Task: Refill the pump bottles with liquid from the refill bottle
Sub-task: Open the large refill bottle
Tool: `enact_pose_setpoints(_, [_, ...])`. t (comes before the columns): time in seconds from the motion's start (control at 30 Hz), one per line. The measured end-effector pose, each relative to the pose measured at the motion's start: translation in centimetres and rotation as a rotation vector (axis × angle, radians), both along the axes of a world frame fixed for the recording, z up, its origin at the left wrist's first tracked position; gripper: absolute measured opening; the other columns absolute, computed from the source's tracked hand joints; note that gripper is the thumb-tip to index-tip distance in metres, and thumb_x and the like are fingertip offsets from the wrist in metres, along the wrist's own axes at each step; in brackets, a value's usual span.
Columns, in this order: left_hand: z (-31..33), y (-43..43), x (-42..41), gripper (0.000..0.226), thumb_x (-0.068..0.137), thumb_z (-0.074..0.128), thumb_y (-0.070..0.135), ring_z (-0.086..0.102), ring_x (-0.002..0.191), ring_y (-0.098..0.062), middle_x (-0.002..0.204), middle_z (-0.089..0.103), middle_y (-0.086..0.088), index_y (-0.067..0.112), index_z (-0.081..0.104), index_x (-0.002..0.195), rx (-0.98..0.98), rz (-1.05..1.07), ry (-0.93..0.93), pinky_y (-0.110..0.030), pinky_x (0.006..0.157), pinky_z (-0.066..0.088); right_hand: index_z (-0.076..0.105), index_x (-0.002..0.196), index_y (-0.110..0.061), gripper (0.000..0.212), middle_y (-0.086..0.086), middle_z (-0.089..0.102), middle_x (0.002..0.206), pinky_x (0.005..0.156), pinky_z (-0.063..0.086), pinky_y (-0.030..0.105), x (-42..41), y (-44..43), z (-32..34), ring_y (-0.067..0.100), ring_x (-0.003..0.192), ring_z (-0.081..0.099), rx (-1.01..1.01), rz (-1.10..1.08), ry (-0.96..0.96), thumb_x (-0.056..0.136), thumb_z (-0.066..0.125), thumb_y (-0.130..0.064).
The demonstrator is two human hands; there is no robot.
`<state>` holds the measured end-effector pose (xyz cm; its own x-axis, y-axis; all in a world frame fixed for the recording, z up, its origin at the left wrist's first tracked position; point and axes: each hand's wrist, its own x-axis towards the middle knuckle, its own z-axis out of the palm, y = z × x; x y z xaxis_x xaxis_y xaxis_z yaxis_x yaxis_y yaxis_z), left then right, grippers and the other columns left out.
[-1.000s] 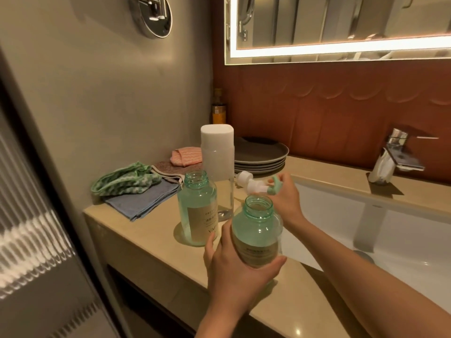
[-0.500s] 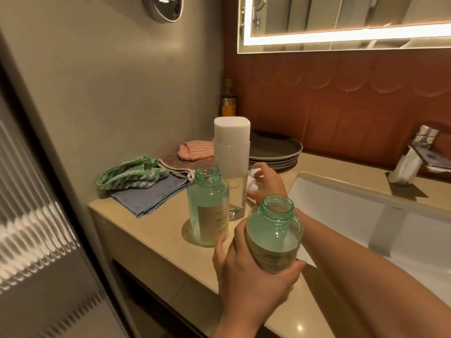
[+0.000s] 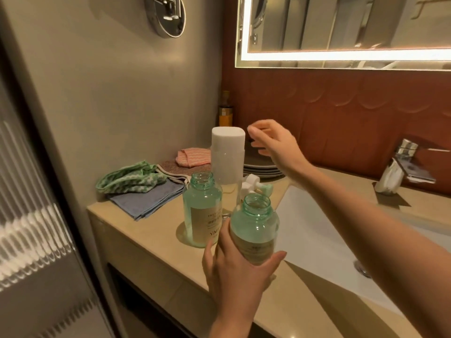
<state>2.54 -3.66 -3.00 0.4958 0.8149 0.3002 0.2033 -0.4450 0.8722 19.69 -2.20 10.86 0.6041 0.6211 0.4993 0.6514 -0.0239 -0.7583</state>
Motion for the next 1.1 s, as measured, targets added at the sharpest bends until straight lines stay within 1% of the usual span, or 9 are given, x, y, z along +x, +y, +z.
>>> enact_pose_setpoints(0.1, [-0.1,0.0,0.2,0.110,0.052,0.074,0.065,0.019,0.133,-0.008,0.145,0.036,0.008,0.035,0.015,0.139,0.028,0.025,-0.036,-0.038,0.116,0.014,0.056,0.122,-0.013,0.054,0.003,0.062,0.120,0.091,0.047,0.029,-1.7,0.4,3.9,0.017,0.108,0.058,-0.232,0.016,-0.227,0.088,0.050,-0.055])
enact_pose_setpoints(0.2, [-0.5,0.2,0.4,0.109,0.051,0.074,0.066,0.026,0.133,-0.012,0.143,0.040,0.005,0.030,0.020,0.139,0.079,0.038,-0.075,-0.038,0.116,0.015,0.049,0.133,-0.009,0.074,0.008,0.056,0.131,0.092,0.041,0.029,-3.2,1.8,5.7,0.023,0.116,0.054,-0.508,-0.026,-0.468,0.085,0.046,-0.064])
enact_pose_setpoints(0.27, [-0.7,0.4,0.6,0.110,0.048,0.064,0.076,0.033,0.133,-0.018,0.140,0.044,0.002,0.028,0.021,0.137,0.134,0.042,-0.074,-0.040,0.116,0.018,0.054,0.125,-0.006,0.077,0.014,0.059,0.124,0.088,0.045,0.034,-3.6,3.0,5.9,0.028,0.108,0.056,-0.657,-0.070,-0.591,0.083,0.044,-0.069])
enact_pose_setpoints(0.33, [-0.9,0.5,0.7,0.110,0.047,0.051,0.088,0.039,0.131,-0.023,0.138,0.048,-0.002,0.029,0.018,0.134,0.168,0.072,-0.057,-0.043,0.113,0.024,0.058,0.109,-0.005,0.073,0.015,0.062,0.110,0.074,0.043,0.035,-3.6,4.0,5.6,0.028,0.092,0.056,-0.756,-0.119,-0.693,0.083,0.042,-0.072])
enact_pose_setpoints(0.4, [-1.0,0.6,0.8,0.108,0.048,0.043,0.091,0.042,0.129,-0.026,0.136,0.050,-0.003,0.029,0.018,0.133,0.186,0.101,-0.042,-0.045,0.111,0.028,0.055,0.111,-0.008,0.072,0.013,0.058,0.109,0.070,0.043,0.034,-3.5,4.5,5.1,0.027,0.088,0.053,-0.760,-0.157,-0.690,0.081,0.044,-0.072])
enact_pose_setpoints(0.53, [-0.9,0.6,0.9,0.103,0.050,0.052,0.083,0.044,0.127,-0.029,0.136,0.048,-0.008,0.031,0.018,0.132,0.184,0.133,-0.053,-0.050,0.105,0.037,0.050,0.116,-0.008,0.070,0.013,0.054,0.111,0.074,0.050,0.039,-3.3,4.0,4.6,0.028,0.089,0.053,-0.700,-0.214,-0.675,0.082,0.047,-0.069])
enact_pose_setpoints(0.77, [-1.0,0.7,1.1,0.111,0.051,0.060,0.072,0.031,0.130,-0.022,0.135,0.035,-0.002,0.019,0.023,0.142,0.131,0.089,-0.132,-0.046,0.108,0.032,0.053,0.112,-0.011,0.060,0.009,0.054,0.106,0.076,0.050,0.040,-3.5,0.7,5.7,0.026,0.089,0.054,-0.597,-0.236,-0.665,0.084,0.051,-0.063])
enact_pose_setpoints(0.97, [-0.4,0.5,0.7,0.128,0.048,0.066,0.065,0.022,0.137,-0.023,0.149,0.027,-0.008,0.023,-0.001,0.148,0.081,0.045,-0.116,-0.043,0.113,0.023,0.057,0.111,-0.011,0.061,0.009,0.061,0.104,0.078,0.051,0.041,-3.8,-3.6,8.6,0.025,0.090,0.057,-0.558,-0.289,-0.687,0.083,0.049,-0.065])
enact_pose_setpoints(1.1, [-0.1,0.1,0.4,0.129,0.051,0.066,0.063,0.017,0.138,-0.021,0.152,0.021,-0.009,0.031,-0.020,0.141,0.068,0.026,-0.093,-0.040,0.111,0.019,0.057,0.112,-0.013,0.061,0.008,0.061,0.105,0.067,0.043,0.032,-3.5,-7.4,8.9,0.022,0.088,0.054,-0.551,-0.343,-0.696,0.083,0.049,-0.065])
